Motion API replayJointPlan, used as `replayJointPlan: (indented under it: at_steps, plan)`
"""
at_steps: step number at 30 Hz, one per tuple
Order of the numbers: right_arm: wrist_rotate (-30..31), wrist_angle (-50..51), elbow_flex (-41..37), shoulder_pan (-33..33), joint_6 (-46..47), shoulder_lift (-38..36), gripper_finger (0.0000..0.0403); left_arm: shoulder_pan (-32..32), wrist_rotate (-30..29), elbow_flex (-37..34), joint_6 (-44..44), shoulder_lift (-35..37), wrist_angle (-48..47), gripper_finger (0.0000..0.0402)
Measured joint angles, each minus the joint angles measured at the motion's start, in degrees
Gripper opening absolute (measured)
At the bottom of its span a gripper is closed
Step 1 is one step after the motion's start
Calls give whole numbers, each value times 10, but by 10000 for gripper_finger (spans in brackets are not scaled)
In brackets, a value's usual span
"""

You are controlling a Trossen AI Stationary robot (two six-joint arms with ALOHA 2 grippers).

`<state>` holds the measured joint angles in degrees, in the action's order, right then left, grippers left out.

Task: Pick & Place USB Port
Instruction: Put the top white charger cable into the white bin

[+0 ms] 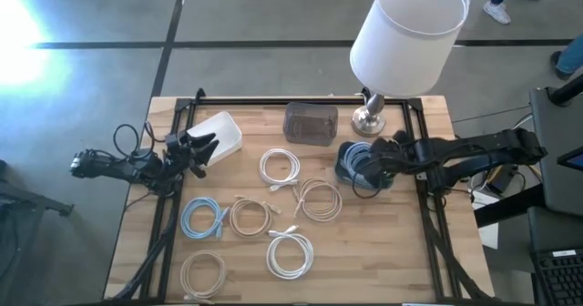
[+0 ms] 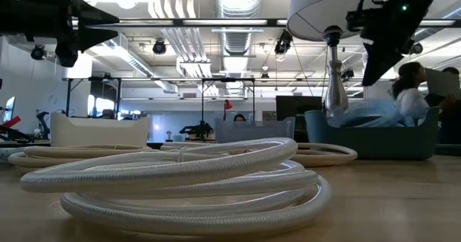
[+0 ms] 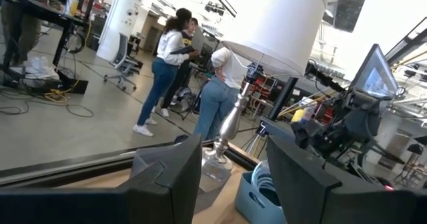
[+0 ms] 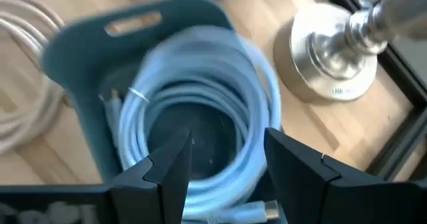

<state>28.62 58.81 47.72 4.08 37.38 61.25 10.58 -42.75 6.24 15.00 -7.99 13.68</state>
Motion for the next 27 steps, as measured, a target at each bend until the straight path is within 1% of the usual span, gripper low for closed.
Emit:
replayJointPlan:
  at_steps: [3,8,11,13,16,20,24,27]
  plan:
    - [0,-20,16,0,-24,0,181,0,15,0,0,-3,31,174]
    - [-3,-76,39,0,-62,0,173,0,85,0,-36,-22,91,174]
    - [-4,-119,51,0,-80,0,172,0,99,0,-50,-43,121,174]
    - [-7,-153,55,0,-102,0,171,0,103,5,-53,-61,123,174]
    - [-14,-221,56,0,-148,0,171,0,104,22,-55,-99,123,174]
    - [-62,-286,56,0,-204,0,171,0,123,57,-78,-163,123,174]
    - [-106,-307,55,0,-213,0,171,0,151,96,-107,-229,122,174]
    - [-110,-307,54,0,-206,0,171,0,157,123,-120,-278,122,174]
